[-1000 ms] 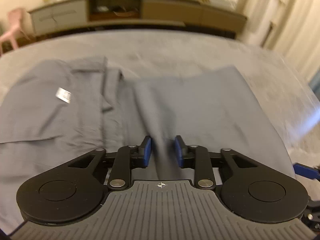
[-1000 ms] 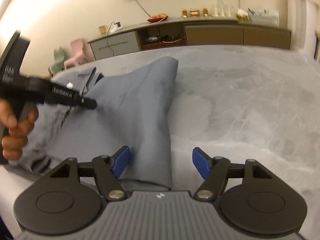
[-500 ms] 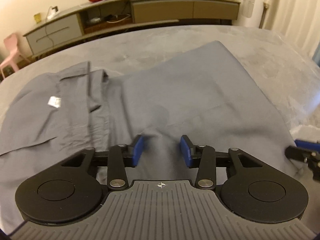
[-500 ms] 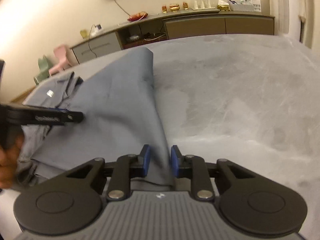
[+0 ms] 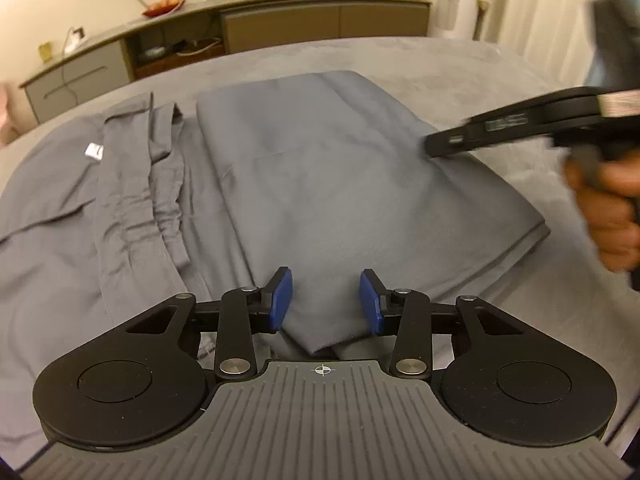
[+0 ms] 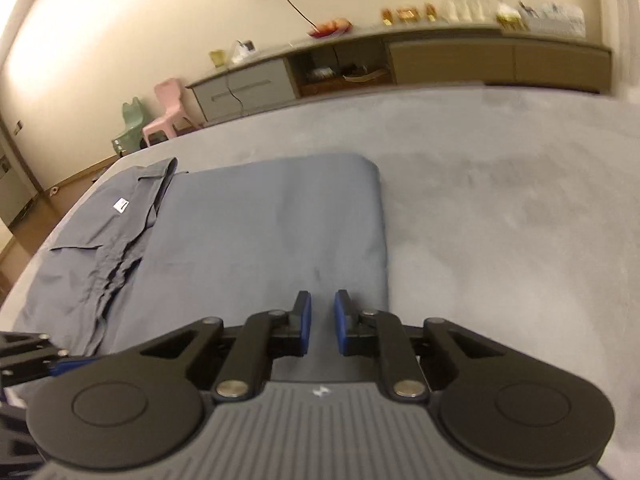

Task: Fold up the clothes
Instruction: 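Grasp the trouser end with the left gripper and fold it over the stack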

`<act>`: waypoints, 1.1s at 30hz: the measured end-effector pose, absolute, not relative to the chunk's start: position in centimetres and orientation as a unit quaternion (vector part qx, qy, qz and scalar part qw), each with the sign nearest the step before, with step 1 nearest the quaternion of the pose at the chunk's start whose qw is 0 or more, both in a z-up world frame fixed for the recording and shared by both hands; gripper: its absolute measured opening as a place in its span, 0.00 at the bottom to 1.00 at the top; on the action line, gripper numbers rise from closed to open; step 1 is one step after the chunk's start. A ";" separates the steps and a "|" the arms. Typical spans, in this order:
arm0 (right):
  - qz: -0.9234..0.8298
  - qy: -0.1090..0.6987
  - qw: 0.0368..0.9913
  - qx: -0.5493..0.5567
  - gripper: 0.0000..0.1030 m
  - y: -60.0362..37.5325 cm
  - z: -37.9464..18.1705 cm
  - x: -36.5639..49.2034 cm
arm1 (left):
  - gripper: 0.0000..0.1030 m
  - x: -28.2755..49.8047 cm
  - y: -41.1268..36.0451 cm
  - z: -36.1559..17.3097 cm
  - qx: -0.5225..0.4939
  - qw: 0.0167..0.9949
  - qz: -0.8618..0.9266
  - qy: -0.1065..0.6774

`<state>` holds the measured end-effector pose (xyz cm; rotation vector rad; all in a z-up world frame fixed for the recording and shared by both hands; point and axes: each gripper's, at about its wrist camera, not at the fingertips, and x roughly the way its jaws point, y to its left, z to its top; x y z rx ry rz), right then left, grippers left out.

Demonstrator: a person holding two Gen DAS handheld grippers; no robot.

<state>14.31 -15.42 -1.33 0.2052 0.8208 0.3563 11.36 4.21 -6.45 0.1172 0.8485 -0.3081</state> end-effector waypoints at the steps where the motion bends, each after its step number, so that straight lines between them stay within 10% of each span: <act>1: 0.166 0.392 0.898 0.108 0.32 -15.8 -0.8 13.5 | 0.36 11.4 4.3 -6.4 0.053 0.897 -0.150 0.412; 3: 0.133 0.379 0.908 0.118 0.86 -16.7 0.0 11.3 | 0.38 11.7 4.5 -5.7 0.038 0.893 -0.153 0.421; 5: 0.117 0.387 0.909 0.103 0.86 -16.7 -0.4 10.0 | 0.46 12.8 4.6 -3.5 0.009 0.895 -0.164 0.415; 7: 0.112 0.397 0.908 0.077 0.63 -15.9 -1.3 9.7 | 0.64 13.8 3.7 -0.7 0.000 0.906 -0.167 0.390; 9: 0.111 0.400 0.908 0.051 0.11 -14.9 -1.8 9.5 | 0.80 15.7 1.5 1.5 0.009 0.909 -0.171 0.380; 16: 0.125 0.293 0.948 -0.004 0.06 -12.5 1.6 6.1 | 0.79 24.5 -8.0 0.5 0.086 0.856 -0.194 0.471; 19: 0.141 0.269 0.953 -0.017 0.06 -11.6 2.0 5.2 | 0.63 25.1 -9.2 -1.6 0.122 0.840 -0.190 0.493; 21: 0.155 0.262 0.952 -0.016 0.05 -11.3 2.0 5.1 | 0.03 24.9 -8.7 -2.1 0.130 0.839 -0.187 0.493; 25: 0.196 0.235 0.952 0.007 0.10 -11.3 2.9 4.5 | 0.00 22.4 -1.2 1.9 0.059 0.876 -0.194 0.438; 28: 0.233 0.186 0.952 0.072 0.62 -12.9 4.8 2.4 | 0.00 20.6 4.5 4.9 0.006 0.898 -0.198 0.393; 33: 0.321 0.207 0.920 0.084 0.66 -11.2 4.5 1.7 | 0.05 18.4 20.4 3.0 -0.071 0.916 -0.067 0.389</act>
